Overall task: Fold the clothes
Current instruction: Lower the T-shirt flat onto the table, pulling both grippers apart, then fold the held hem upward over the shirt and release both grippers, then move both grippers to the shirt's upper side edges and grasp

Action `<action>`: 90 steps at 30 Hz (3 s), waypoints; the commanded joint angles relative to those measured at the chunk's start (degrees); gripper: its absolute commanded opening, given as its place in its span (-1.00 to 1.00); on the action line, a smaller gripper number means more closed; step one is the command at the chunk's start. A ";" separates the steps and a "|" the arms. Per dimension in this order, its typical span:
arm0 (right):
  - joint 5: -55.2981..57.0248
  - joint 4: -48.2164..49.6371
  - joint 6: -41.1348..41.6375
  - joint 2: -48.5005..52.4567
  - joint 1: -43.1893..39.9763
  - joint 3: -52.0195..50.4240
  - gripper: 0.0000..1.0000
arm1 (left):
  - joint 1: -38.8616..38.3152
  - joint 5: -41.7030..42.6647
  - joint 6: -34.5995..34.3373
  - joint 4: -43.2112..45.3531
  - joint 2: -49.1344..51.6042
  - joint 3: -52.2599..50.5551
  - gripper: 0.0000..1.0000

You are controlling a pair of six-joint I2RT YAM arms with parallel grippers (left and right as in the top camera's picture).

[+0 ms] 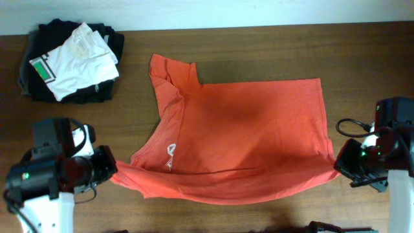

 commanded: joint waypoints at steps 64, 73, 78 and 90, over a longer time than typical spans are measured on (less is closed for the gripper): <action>2.51 29.49 10.45 13.94 -9.35 -11.98 -0.92 | -9.68 -1.51 -8.92 24.00 16.79 -6.25 -0.99; 2.93 31.54 10.45 19.65 -9.35 -11.98 -0.91 | -9.68 -5.53 -8.92 30.49 19.76 -6.25 -0.99; 2.75 32.17 10.43 23.10 -9.35 -11.98 -0.65 | -9.68 -5.55 -8.90 32.33 22.23 -6.25 -0.89; -9.49 27.61 -0.42 23.23 -9.35 -7.74 0.97 | -9.68 -5.46 -5.44 36.81 25.11 -4.00 0.99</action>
